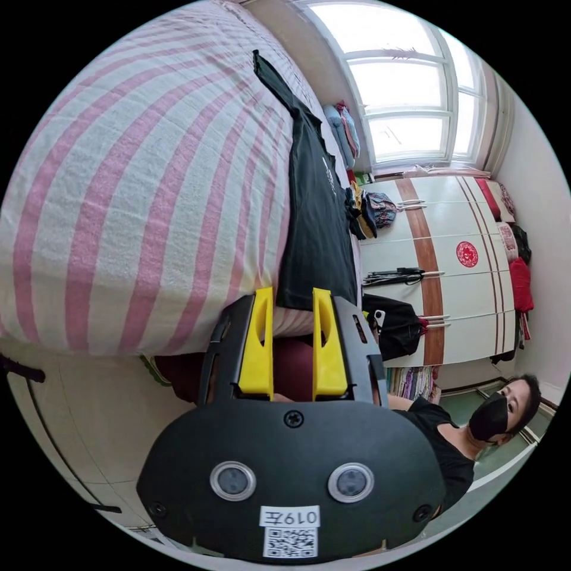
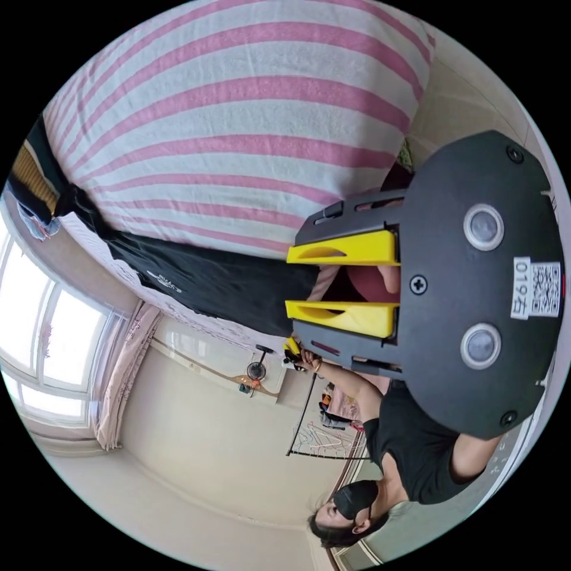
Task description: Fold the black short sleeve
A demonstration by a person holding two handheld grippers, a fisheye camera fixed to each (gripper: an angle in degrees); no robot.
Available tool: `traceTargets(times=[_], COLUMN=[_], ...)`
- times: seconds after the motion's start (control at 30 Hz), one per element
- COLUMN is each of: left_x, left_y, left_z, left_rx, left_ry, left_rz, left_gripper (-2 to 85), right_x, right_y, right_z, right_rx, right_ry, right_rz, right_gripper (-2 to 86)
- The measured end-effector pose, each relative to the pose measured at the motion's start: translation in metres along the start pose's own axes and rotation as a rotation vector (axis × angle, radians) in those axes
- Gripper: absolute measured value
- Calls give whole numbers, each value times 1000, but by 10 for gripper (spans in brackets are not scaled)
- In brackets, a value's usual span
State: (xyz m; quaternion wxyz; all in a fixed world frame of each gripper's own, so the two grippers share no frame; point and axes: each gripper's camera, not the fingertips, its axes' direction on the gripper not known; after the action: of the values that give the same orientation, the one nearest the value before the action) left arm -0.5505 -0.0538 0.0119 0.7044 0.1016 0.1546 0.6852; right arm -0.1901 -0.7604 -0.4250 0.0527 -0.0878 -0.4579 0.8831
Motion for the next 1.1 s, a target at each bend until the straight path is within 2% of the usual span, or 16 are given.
traceTargets(times=[0.17,0.3,0.47,0.57,0.97,1.1], left_x=[16,22,32,45,78,73], left_y=[-4,5,10,13,31,39], left_z=[-11,-29,-42,-52,-92,-84], left_rx=[-12,54,89,113,180,136], left_ry=[-14,95,141,162,183,138], left_rz=[14,22,27,53,107,77], left_gripper=[32,18,13,11,10,10], right_x=[20,25,29,30,2,-3], right_y=[-4,-3,-4,0,18,26], right_z=[-17,-27,-30,-36,-42,-40], right_rx=[28,51,34,64,94,81], right_ry=[-77,-83,-55,-80,-170,-165], right_rz=[45,60,69,82,41,45], right_gripper=[87,81,12,-1,-9,-9])
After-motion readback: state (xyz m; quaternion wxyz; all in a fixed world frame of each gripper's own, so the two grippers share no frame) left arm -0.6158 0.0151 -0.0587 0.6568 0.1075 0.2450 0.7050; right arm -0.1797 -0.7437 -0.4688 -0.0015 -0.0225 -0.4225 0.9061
